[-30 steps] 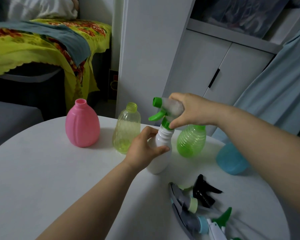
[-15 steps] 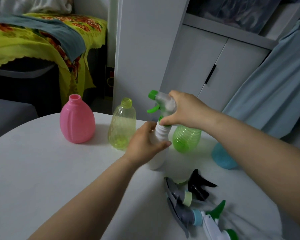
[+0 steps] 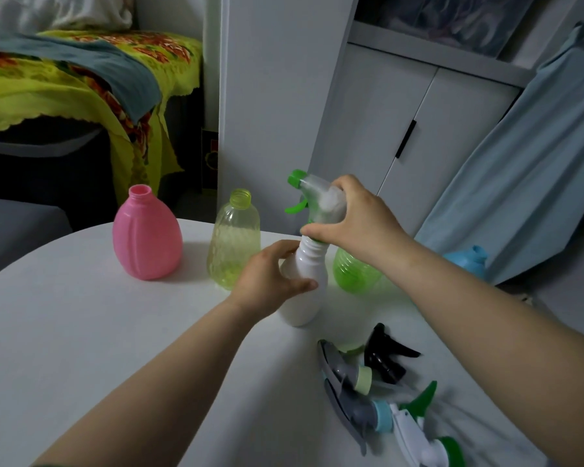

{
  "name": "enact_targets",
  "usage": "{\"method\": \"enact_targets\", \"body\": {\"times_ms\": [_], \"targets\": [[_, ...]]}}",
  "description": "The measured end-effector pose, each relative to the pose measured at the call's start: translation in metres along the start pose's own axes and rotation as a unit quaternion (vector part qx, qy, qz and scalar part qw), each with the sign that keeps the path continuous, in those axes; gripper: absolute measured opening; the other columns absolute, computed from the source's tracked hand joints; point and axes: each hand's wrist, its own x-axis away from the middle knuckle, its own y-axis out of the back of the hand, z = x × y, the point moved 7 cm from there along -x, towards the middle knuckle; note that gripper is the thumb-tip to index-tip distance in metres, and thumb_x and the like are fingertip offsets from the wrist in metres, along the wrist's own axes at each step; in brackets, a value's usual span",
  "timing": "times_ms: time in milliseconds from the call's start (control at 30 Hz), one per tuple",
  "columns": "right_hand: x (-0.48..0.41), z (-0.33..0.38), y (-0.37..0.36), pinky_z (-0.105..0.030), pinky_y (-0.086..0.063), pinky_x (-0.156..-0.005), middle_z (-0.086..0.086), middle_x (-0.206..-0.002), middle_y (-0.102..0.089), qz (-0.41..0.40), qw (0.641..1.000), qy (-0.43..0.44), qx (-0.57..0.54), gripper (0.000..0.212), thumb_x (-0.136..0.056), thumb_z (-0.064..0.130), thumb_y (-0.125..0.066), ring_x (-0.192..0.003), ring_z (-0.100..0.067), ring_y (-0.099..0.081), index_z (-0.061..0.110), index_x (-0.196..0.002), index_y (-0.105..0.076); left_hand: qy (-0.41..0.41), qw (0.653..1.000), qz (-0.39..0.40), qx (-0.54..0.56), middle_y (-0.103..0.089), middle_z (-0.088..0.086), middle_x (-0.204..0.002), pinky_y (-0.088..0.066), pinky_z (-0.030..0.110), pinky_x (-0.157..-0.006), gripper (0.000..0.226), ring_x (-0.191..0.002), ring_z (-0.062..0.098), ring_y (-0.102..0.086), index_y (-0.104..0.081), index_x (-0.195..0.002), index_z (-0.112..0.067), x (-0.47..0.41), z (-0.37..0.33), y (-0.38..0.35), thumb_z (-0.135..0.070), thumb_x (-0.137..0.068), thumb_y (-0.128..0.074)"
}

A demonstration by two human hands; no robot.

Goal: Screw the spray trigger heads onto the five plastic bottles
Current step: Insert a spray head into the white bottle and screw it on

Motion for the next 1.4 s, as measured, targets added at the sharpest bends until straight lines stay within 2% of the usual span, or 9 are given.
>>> {"method": "enact_targets", "body": {"times_ms": [167, 233, 467, 700, 833, 900, 1100, 1233, 1400], "targets": [[0.017, -0.022, -0.016, -0.024, -0.047, -0.088, 0.009, -0.114, -0.057, 0.183, 0.947, -0.037, -0.260, 0.056, -0.067, 0.020, -0.074, -0.108, -0.008, -0.055, 0.023, -0.113, -0.042, 0.003, 1.000, 0.013, 0.003, -0.061, 0.001, -0.109, -0.034, 0.014, -0.075, 0.057, -0.098, 0.009, -0.050, -0.054, -0.113, -0.015, 0.000, 0.001, 0.000, -0.019, -0.062, -0.078], [0.023, -0.026, -0.019, -0.016, -0.048, -0.087, 0.014, -0.116, -0.055, 0.223, 0.924, -0.014, -0.310, 0.049, -0.073, 0.008, -0.067, -0.108, -0.001, -0.054, 0.031, -0.109, -0.045, 0.004, 1.000, 0.013, 0.006, -0.059, -0.003, -0.105, -0.034, 0.013, -0.076, 0.056, -0.098, 0.009, -0.050, -0.055, -0.113, -0.015, 0.000, 0.001, 0.000, -0.019, -0.062, -0.078], [0.011, -0.032, -0.026, -0.007, -0.048, -0.065, 0.005, -0.082, -0.062, 0.091, 0.918, -0.008, -0.385, 0.033, -0.072, -0.011, -0.060, -0.066, 0.007, -0.062, 0.020, -0.082, -0.059, 0.000, 1.000, 0.022, 0.010, -0.056, -0.007, -0.099, -0.033, 0.012, -0.073, 0.055, -0.096, 0.008, -0.050, -0.055, -0.112, -0.015, 0.000, -0.001, 0.001, -0.015, -0.062, -0.078], [0.014, -0.032, -0.032, -0.027, -0.046, -0.084, -0.014, -0.104, -0.060, 0.035, 0.948, -0.009, -0.317, 0.026, -0.073, 0.006, -0.067, -0.091, -0.017, -0.057, 0.030, -0.075, -0.055, 0.001, 1.000, 0.024, 0.019, -0.055, -0.008, -0.098, -0.032, 0.011, -0.073, 0.054, -0.095, 0.008, -0.049, -0.055, -0.112, -0.015, 0.001, -0.001, 0.001, -0.014, -0.062, -0.078], [0.015, -0.031, -0.031, -0.011, -0.048, -0.076, 0.000, -0.093, -0.062, 0.087, 0.923, 0.016, -0.374, 0.024, -0.078, 0.000, -0.059, -0.079, 0.003, -0.060, 0.018, -0.093, -0.057, -0.003, 1.000, 0.025, 0.014, -0.054, -0.009, -0.097, -0.034, 0.006, -0.068, 0.054, -0.094, 0.007, -0.049, -0.055, -0.112, -0.015, 0.000, -0.002, 0.001, -0.013, -0.062, -0.078], [0.012, -0.032, -0.031, -0.007, -0.047, -0.068, 0.006, -0.085, -0.061, 0.056, 0.916, 0.006, -0.396, 0.025, -0.075, -0.003, -0.062, -0.069, 0.010, -0.060, 0.018, -0.085, -0.057, -0.005, 1.000, 0.024, 0.012, -0.054, -0.010, -0.096, -0.032, -0.006, -0.066, 0.054, -0.093, 0.006, -0.048, -0.055, -0.112, -0.014, 0.000, -0.003, 0.001, -0.013, -0.062, -0.078], [0.010, -0.037, -0.038, -0.012, -0.046, -0.066, 0.011, -0.076, -0.056, -0.056, 0.937, -0.024, -0.345, 0.039, -0.064, 0.011, -0.075, -0.072, -0.002, -0.055, 0.030, -0.073, -0.042, -0.006, 1.000, 0.021, 0.022, -0.054, -0.008, -0.098, -0.034, 0.004, -0.068, 0.055, -0.095, 0.008, -0.049, -0.055, -0.112, -0.014, 0.001, -0.001, 0.000, -0.013, -0.063, -0.077], [0.011, -0.038, -0.044, -0.022, -0.050, -0.078, 0.008, -0.086, -0.062, -0.009, 0.916, -0.005, -0.400, 0.036, -0.071, 0.003, -0.068, -0.080, -0.005, -0.060, 0.031, -0.083, -0.049, -0.008, 0.999, 0.021, 0.027, -0.057, -0.006, -0.100, -0.035, 0.003, -0.070, 0.054, -0.097, 0.010, -0.051, -0.055, -0.111, -0.014, 0.000, 0.000, -0.001, -0.013, -0.062, -0.078], [0.014, -0.035, -0.045, -0.013, -0.048, -0.076, 0.003, -0.089, -0.062, 0.031, 0.914, 0.008, -0.404, 0.022, -0.078, 0.004, -0.061, -0.078, 0.000, -0.060, 0.025, -0.084, -0.059, -0.002, 1.000, 0.015, 0.022, -0.057, -0.006, -0.098, -0.033, -0.004, -0.069, 0.052, -0.096, 0.010, -0.051, -0.056, -0.110, -0.015, 0.000, 0.002, -0.001, -0.014, -0.062, -0.078]]}}
